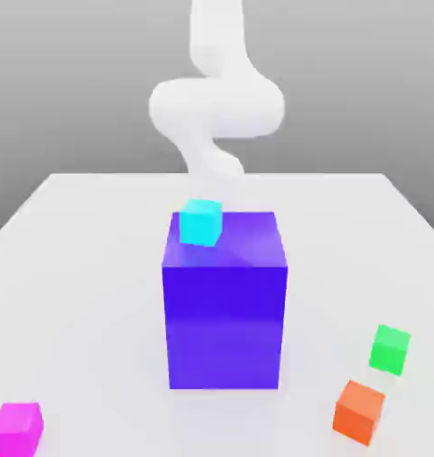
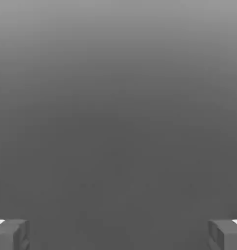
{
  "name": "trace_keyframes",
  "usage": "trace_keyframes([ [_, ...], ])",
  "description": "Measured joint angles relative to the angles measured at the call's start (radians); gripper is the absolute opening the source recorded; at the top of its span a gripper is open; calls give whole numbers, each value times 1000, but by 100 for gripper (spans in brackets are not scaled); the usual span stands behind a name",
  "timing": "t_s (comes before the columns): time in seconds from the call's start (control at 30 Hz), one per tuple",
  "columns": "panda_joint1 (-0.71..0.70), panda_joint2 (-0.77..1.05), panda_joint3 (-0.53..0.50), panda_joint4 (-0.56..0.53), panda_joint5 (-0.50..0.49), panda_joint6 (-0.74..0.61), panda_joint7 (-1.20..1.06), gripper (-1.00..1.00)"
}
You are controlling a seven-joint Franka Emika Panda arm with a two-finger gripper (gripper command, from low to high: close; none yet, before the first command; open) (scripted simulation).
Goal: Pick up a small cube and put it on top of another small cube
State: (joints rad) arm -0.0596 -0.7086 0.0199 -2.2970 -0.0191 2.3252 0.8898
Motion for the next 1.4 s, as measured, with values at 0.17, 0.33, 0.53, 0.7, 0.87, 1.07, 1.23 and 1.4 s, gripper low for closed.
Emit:
trace_keyframes([
  [0.17,-116,188,35,6,-42,52,186,0],
  [0.33,-203,370,44,13,-91,100,372,0],
  [0.53,-278,588,20,20,-129,160,581,0],
  [0.7,-346,766,-9,25,-118,213,725,0],
  [0.87,-378,941,-37,29,-55,270,832,0],
  [1.07,-421,1150,-44,48,42,370,888,0],
  [1.23,-424,1224,-41,63,47,426,887,-100],
  [1.4,-425,1209,-42,60,48,415,888,-100],
])
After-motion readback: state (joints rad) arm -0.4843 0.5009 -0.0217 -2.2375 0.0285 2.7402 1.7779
